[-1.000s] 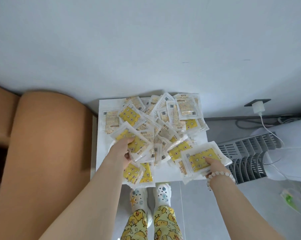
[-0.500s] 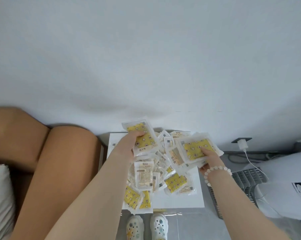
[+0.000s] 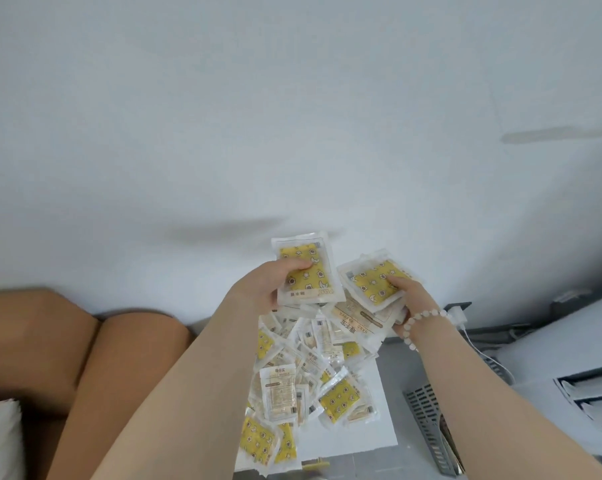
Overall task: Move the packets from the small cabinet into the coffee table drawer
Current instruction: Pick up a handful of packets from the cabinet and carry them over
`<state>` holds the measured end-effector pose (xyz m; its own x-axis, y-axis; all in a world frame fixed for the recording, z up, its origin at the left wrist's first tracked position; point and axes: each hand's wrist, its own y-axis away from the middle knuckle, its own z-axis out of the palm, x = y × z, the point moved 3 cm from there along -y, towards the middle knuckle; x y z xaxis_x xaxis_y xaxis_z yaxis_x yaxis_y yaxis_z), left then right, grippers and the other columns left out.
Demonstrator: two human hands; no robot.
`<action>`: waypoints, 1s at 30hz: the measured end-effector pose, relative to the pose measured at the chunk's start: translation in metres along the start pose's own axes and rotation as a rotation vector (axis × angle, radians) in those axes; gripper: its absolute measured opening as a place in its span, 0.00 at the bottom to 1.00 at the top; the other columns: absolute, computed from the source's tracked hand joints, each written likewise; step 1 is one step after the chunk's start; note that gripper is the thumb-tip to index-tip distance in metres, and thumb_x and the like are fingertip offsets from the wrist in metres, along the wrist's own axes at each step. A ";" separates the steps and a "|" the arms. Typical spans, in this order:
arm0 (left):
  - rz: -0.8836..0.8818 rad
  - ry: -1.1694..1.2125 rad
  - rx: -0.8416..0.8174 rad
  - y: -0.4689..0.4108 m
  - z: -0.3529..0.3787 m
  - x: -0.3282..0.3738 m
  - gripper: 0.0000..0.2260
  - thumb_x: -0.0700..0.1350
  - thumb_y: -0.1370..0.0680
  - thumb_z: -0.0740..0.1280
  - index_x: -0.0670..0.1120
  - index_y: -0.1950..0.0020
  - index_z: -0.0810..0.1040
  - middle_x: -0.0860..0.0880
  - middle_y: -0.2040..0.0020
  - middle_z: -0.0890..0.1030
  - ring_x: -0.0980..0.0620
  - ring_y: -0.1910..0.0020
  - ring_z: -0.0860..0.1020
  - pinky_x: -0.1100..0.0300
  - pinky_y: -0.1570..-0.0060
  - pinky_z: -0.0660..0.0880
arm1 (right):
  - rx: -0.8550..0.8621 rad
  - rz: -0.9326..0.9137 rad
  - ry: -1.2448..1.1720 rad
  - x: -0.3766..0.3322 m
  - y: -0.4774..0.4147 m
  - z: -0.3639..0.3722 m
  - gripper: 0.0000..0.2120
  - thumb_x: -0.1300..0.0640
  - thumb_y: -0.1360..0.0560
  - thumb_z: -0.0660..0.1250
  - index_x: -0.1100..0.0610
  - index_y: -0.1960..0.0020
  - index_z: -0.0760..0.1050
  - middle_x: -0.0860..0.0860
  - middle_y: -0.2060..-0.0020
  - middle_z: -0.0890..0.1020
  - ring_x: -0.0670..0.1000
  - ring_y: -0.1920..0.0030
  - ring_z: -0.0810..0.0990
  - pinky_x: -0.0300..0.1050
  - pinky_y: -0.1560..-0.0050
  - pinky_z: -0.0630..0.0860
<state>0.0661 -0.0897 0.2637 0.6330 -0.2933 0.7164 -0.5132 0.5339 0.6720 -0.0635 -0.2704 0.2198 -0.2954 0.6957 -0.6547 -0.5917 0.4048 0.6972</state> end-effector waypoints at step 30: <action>-0.050 -0.746 -0.684 0.069 0.209 -0.051 0.04 0.43 0.23 0.67 0.46 0.50 0.79 0.53 0.64 0.85 0.59 0.66 0.83 0.66 0.72 0.77 | 0.603 -0.191 -0.356 0.081 0.210 -0.167 0.18 0.55 0.30 0.72 0.60 0.42 0.77 0.58 0.50 0.84 0.58 0.50 0.83 0.56 0.42 0.77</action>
<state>-0.1225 -0.2039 0.3125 0.0005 -0.6233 0.7819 0.0940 0.7785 0.6205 -0.3374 -0.2280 0.2644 0.0946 0.6895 -0.7181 -0.0614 0.7240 0.6871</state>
